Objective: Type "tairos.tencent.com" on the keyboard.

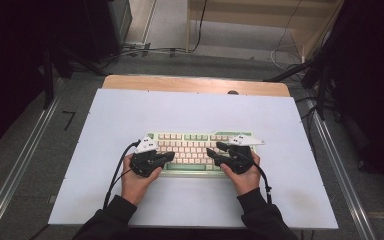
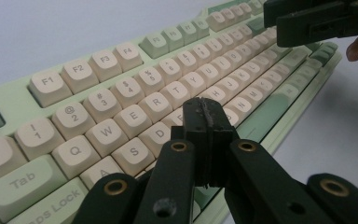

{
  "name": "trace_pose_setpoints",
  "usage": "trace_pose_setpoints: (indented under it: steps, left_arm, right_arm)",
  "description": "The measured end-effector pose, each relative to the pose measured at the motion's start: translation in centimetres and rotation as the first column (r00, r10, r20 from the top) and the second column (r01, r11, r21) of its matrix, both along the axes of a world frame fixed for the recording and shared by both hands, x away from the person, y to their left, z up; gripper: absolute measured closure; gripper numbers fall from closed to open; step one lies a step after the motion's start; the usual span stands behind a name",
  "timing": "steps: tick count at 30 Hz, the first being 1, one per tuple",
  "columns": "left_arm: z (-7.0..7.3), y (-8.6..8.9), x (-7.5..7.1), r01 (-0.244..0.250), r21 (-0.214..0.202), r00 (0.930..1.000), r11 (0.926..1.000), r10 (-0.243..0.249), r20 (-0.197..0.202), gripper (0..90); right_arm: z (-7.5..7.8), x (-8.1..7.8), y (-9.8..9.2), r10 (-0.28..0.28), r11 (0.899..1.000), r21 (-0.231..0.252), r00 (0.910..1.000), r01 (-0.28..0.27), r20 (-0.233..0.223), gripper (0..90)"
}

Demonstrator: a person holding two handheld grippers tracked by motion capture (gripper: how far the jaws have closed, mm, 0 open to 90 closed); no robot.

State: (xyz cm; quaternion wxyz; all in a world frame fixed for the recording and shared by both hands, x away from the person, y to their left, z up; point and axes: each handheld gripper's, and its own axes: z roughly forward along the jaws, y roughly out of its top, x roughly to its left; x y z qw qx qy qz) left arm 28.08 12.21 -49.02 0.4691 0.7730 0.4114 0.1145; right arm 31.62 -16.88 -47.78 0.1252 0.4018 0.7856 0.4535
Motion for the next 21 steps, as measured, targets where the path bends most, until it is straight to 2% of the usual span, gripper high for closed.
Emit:
trace_pose_setpoints:
  steps: [10, 19, 21]
  left_arm:
    - [-0.5, -0.76, 0.24, -0.007, 0.057, 0.9999, 0.9984, 0.008, -0.015, 90.0]
    - [-0.72, -0.87, 0.41, -0.011, 0.063, 0.9992, 0.9979, 0.014, -0.038, 90.0]
    - [-0.66, -0.8, 0.35, -0.007, 0.052, 0.9993, 0.9986, 0.009, -0.036, 90.0]
  right_arm:
    - [-0.02, 0.08, 0.11, -0.006, 1.0, -0.003, 1.0, 0.006, -0.001, 46.7]
    - [-0.06, 0.09, 0.15, -0.006, 1.0, -0.009, 1.0, 0.006, -0.001, 46.6]
    - [-0.07, 0.09, 0.16, -0.005, 1.0, -0.01, 1.0, 0.005, -0.002, 46.6]
